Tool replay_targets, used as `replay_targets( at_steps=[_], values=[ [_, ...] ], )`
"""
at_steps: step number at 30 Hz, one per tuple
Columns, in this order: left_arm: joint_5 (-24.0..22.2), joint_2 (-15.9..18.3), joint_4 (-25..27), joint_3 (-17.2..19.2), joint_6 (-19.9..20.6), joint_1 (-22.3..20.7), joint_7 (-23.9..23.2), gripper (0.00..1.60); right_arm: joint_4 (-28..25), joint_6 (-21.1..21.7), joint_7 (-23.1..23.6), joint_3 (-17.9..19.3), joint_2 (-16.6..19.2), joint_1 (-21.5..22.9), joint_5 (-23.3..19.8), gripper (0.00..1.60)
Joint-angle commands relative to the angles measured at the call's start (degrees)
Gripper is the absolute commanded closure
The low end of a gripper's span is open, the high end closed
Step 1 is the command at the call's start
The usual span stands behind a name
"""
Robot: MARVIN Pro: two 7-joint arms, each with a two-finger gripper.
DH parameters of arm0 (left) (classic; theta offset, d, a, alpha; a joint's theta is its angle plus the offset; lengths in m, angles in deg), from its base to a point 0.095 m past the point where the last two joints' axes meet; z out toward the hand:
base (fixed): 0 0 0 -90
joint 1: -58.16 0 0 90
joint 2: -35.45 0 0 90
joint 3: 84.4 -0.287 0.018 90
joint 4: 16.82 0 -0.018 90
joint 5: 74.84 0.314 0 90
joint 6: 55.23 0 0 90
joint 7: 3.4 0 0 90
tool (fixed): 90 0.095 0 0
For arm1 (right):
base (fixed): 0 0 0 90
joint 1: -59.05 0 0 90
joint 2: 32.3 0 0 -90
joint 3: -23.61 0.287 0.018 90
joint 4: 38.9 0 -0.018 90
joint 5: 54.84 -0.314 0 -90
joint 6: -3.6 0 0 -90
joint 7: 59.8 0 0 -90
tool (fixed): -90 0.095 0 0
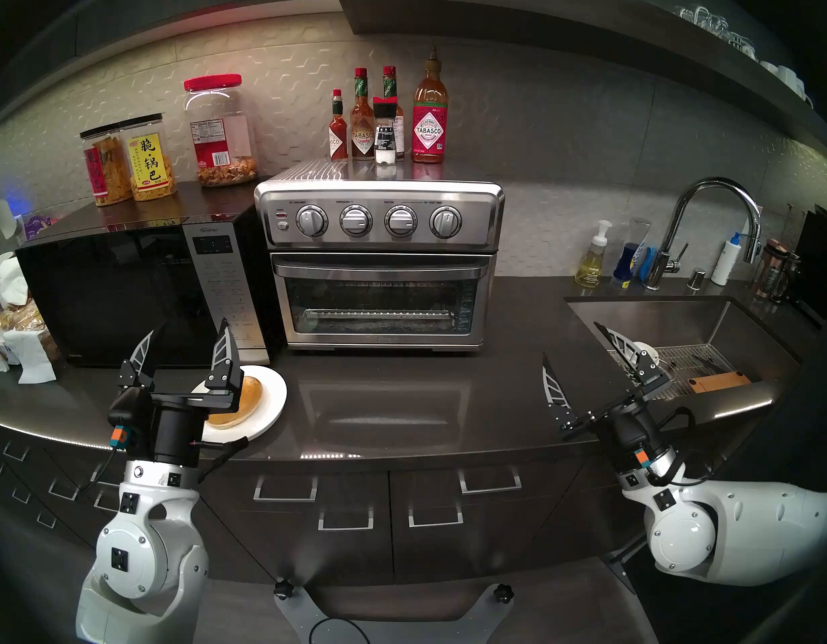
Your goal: Open the oven and place the bagel inside on the rack
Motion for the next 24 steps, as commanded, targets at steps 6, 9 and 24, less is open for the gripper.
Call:
replay_targets(
  at_steps=[6, 9, 24],
  values=[
    [0.02, 0.02, 1.0, -0.03, -0.07, -0.03, -0.04, 0.0, -0.86, 3.64, 2.2, 0.8, -3.4, 1.46, 1.05, 0.0],
    [0.02, 0.02, 0.99, -0.03, -0.09, -0.04, -0.04, 0.0, -0.86, 4.89, 4.22, 1.24, -5.41, 2.41, 1.2, 0.0],
    [0.02, 0.01, 0.94, -0.03, -0.13, -0.08, -0.04, 0.0, -1.15, 10.36, 14.92, 2.42, -15.19, 7.53, 5.02, 0.0]
  ],
)
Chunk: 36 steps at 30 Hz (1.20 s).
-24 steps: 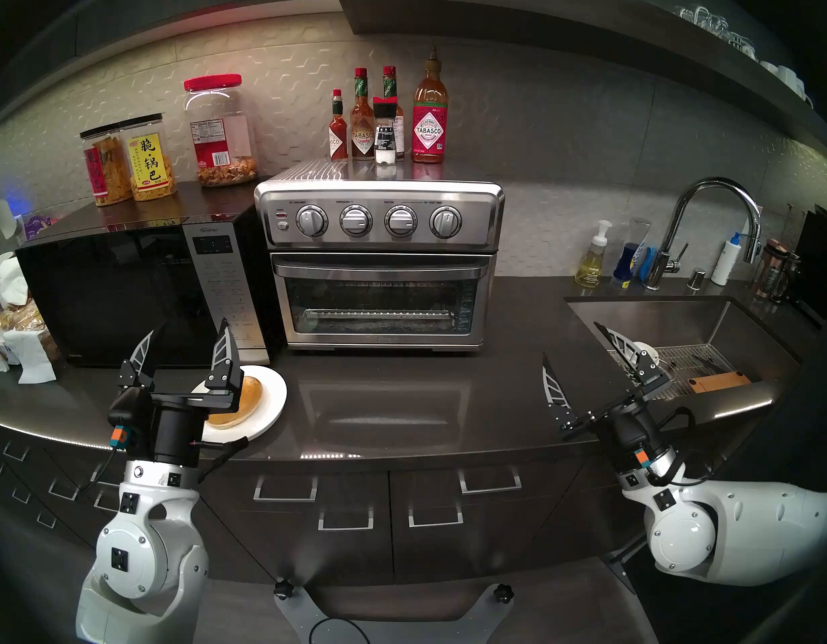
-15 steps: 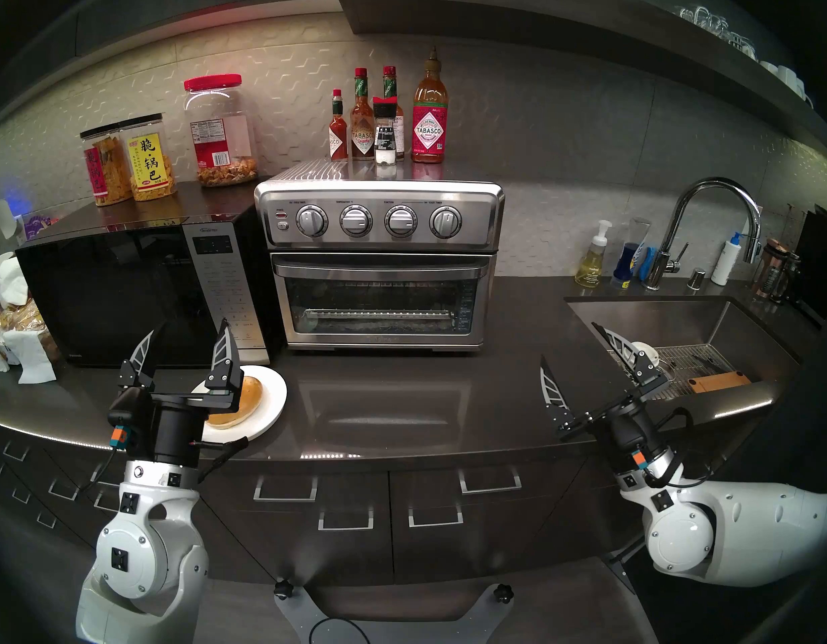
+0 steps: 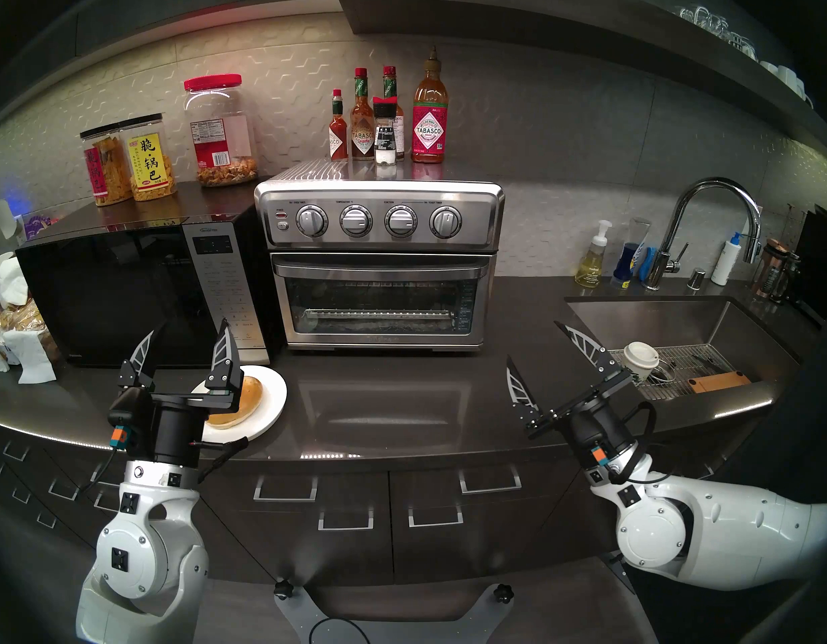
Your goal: Open the oven and place the bagel inside on the rack
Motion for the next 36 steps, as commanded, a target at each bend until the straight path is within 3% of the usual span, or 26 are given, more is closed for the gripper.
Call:
replay_targets(
  at_steps=[1, 10, 11, 12, 36],
  values=[
    [0.02, 0.03, 1.0, -0.04, -0.12, -0.07, -0.04, 0.0, -0.78, 2.24, 4.32, 0.87, -6.02, 4.07, 2.03, 0.0],
    [0.02, 0.02, 1.03, -0.04, -0.1, -0.05, -0.04, 0.0, 1.64, 3.57, 9.04, 0.53, -10.84, 6.48, 3.7, 0.0],
    [0.02, 0.02, 1.03, -0.04, -0.1, -0.05, -0.04, 0.0, 0.52, 3.8, 9.43, 1.03, -8.64, 5.65, 3.09, 0.0],
    [0.02, 0.02, 1.04, -0.04, -0.1, -0.05, -0.04, 0.0, 3.28, 2.97, 10.2, 0.75, -12.14, 7.47, 4.06, 0.0],
    [0.02, 0.02, 1.03, -0.04, -0.1, -0.05, -0.05, 0.0, 10.37, -2.26, 15.44, 2.41, -20.65, 14.33, 5.74, 0.0]
  ],
)
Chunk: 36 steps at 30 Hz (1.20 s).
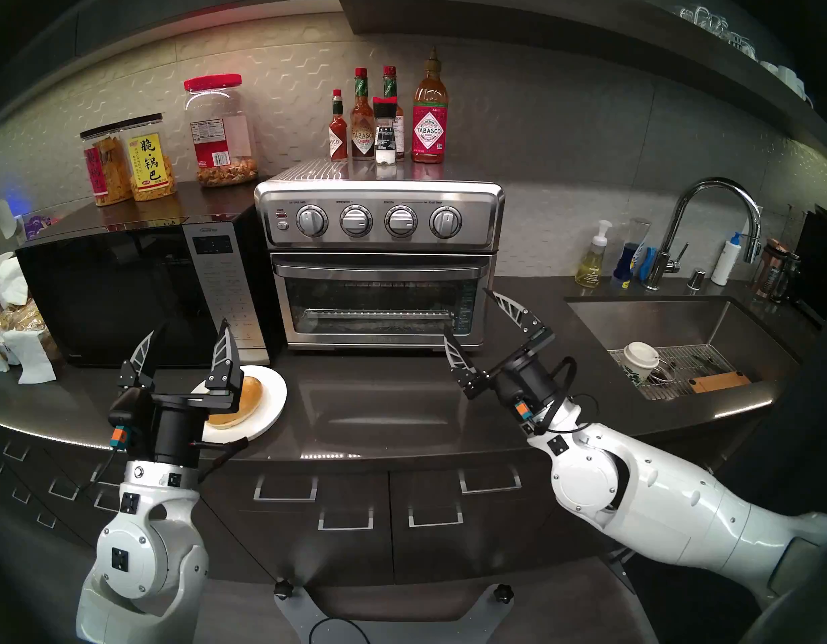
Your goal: Open the oven and place the bagel inside on the rack
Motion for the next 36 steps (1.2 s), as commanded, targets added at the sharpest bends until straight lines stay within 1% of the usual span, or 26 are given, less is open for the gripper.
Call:
replay_targets(
  at_steps=[1, 5, 11, 17, 22, 24, 25, 27, 28, 31, 32, 33, 36],
  values=[
    [0.03, 0.03, 1.08, -0.05, -0.1, -0.05, -0.05, 0.0, 0.87, -1.71, 0.74, 0.45, -3.33, 3.4, 1.02, 0.0],
    [0.03, 0.03, 1.07, -0.05, -0.1, -0.05, -0.05, 0.0, 3.07, -2.63, 1.18, 0.42, -5.22, 4.7, 2.86, 0.0],
    [0.03, 0.03, 1.06, -0.05, -0.11, -0.06, -0.05, 0.0, 5.98, -3.55, 2.33, 0.74, -7.86, 6.86, 3.95, 0.0],
    [0.03, 0.03, 1.04, -0.05, -0.13, -0.08, -0.05, 0.0, 7.61, -4.45, 2.7, 1.36, -9.5, 8.54, 4.49, 0.0],
    [0.03, 0.03, 1.05, -0.05, -0.12, -0.07, -0.06, 0.0, 8.34, -5.52, 3.71, 1.65, -9.66, 9.76, 4.89, 0.0],
    [0.03, 0.03, 1.05, -0.05, -0.12, -0.07, -0.06, 0.0, 8.76, -6.39, 5.73, 1.62, -8.84, 11.09, 5.45, 0.0],
    [0.03, 0.03, 1.05, -0.05, -0.12, -0.07, -0.06, 0.0, 8.76, -6.39, 5.73, 1.62, -8.84, 11.09, 5.45, 0.0],
    [0.03, 0.03, 1.05, -0.05, -0.12, -0.07, -0.06, 0.0, 9.18, -7.29, 7.54, 1.55, -8.02, 12.01, 5.62, 0.0],
    [0.03, 0.03, 1.03, -0.05, -0.13, -0.08, -0.06, 0.0, 9.84, -8.42, 10.14, 1.5, -7.28, 13.33, 5.52, 0.0],
    [0.03, 0.03, 1.02, -0.05, -0.14, -0.09, -0.06, 0.0, 10.73, -8.48, 11.4, 1.96, -7.61, 14.45, 5.66, 0.0],
    [0.03, 0.03, 1.01, -0.05, -0.15, -0.09, -0.06, 0.0, 10.74, -8.72, 12.41, 3.34, -8.02, 13.85, 5.92, 0.0],
    [0.03, 0.03, 1.01, -0.05, -0.15, -0.1, -0.06, 0.0, 11.35, -8.66, 12.35, 2.3, -7.87, 15.41, 5.72, 0.0],
    [0.03, 0.03, 1.01, -0.05, -0.15, -0.1, -0.06, 0.0, 12.32, -9.05, 14.25, 2.96, -8.61, 16.43, 5.2, 0.0]
  ],
)
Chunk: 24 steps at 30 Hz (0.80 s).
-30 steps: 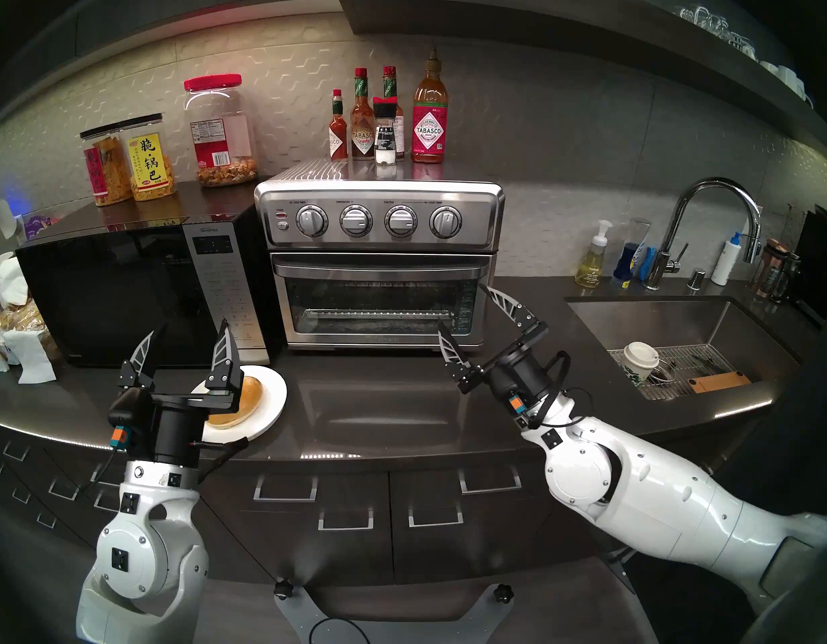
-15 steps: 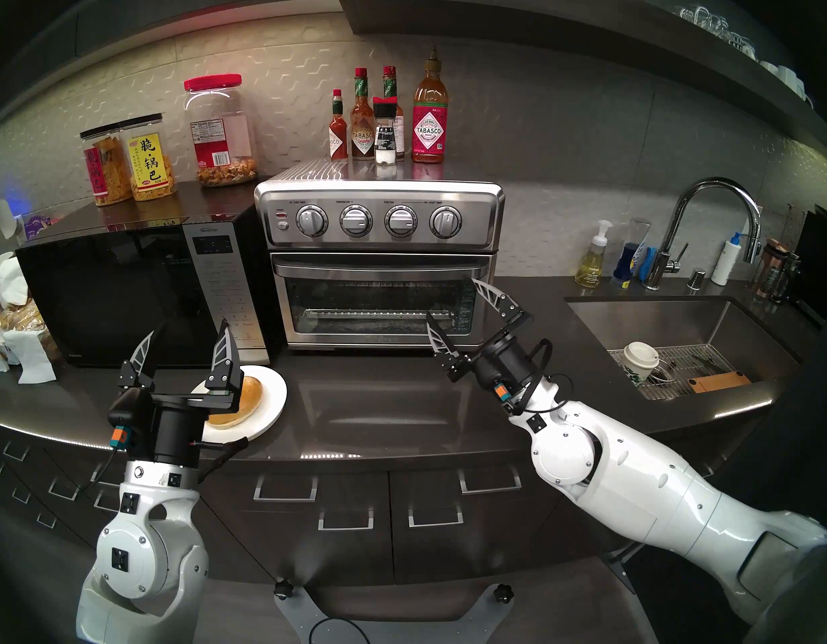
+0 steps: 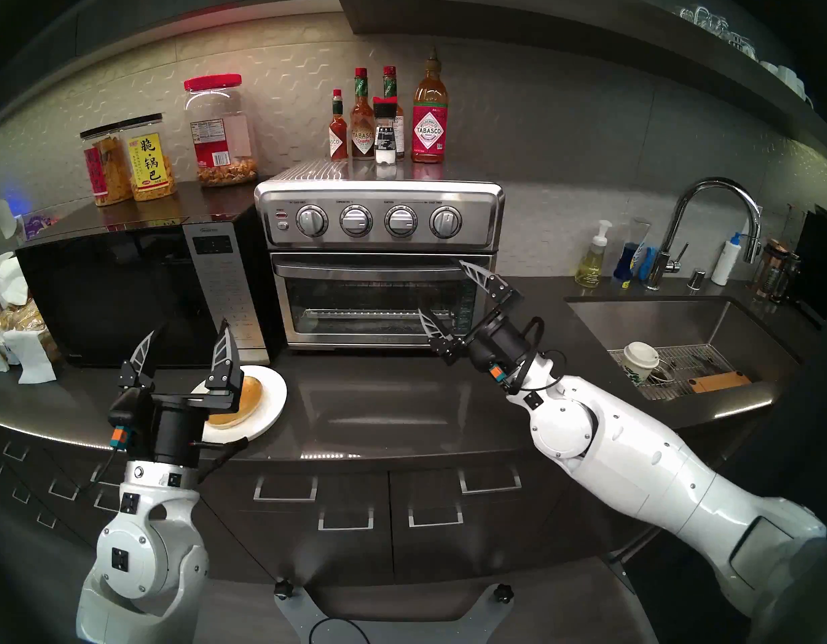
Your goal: Open the oven and place the bagel inside on the rack
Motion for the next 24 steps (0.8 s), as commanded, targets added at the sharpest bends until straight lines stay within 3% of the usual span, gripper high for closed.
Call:
replay_targets(
  at_steps=[1, 6, 14, 24],
  values=[
    [0.03, 0.03, 1.03, -0.06, -0.15, -0.1, -0.06, 0.0, 1.4, -1.18, 3.32, 1.67, -0.7, 5.7, -1.24, 0.0],
    [0.03, 0.03, 1.06, -0.06, -0.13, -0.08, -0.06, 0.0, 3.91, -2.65, 6.52, 1.63, -1.56, 7.83, -1.21, 0.0],
    [0.03, 0.03, 1.08, -0.05, -0.12, -0.06, -0.06, 0.0, 7.87, -7.39, 10.31, 0.48, -2.0, 10.91, 4.42, 0.0],
    [0.03, 0.03, 1.01, -0.06, -0.16, -0.11, -0.06, 0.0, 10.38, -5.09, 11.65, 0.33, -8.14, 14.39, 12.72, 0.0]
  ],
)
